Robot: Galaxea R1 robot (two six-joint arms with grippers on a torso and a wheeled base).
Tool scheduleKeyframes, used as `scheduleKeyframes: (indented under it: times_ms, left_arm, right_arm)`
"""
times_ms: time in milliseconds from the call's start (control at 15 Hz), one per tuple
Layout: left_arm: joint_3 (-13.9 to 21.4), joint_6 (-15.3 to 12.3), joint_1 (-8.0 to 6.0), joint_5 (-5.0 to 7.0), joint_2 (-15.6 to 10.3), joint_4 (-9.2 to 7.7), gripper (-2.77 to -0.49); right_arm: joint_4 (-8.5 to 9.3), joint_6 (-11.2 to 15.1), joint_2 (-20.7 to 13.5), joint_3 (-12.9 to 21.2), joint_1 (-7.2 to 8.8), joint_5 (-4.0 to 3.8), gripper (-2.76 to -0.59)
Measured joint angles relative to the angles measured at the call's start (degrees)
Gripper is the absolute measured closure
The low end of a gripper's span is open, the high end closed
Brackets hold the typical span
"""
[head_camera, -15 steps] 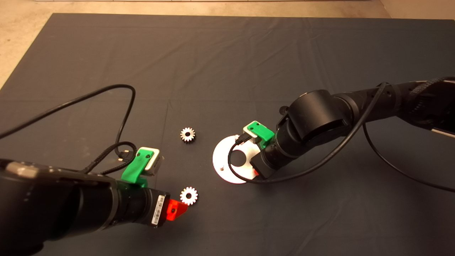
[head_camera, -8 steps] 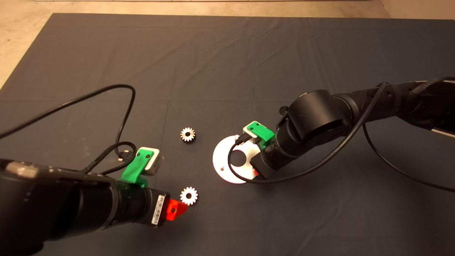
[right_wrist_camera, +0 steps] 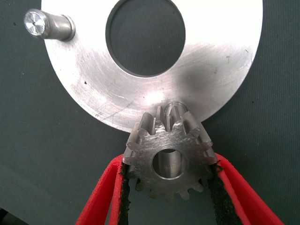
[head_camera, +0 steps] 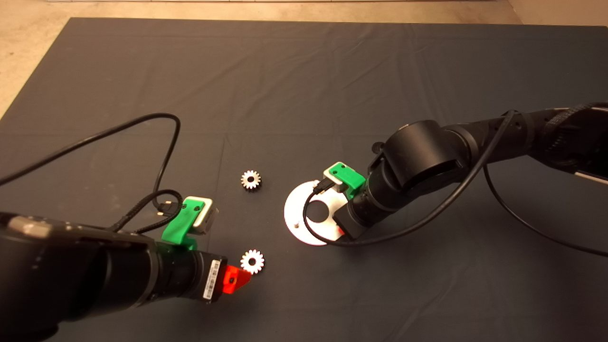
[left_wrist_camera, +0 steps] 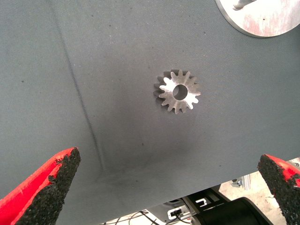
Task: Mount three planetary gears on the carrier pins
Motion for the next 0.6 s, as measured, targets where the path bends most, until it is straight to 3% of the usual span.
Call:
scheduleKeyframes:
  times_ms: [600]
  left_arm:
    - [0.0, 0.0, 0.00, -0.03, -0.1, 0.00, -2.76]
  right_arm:
    - [0.01, 0.0, 1.0, -1.4, 0.00, 0.02, -0.99]
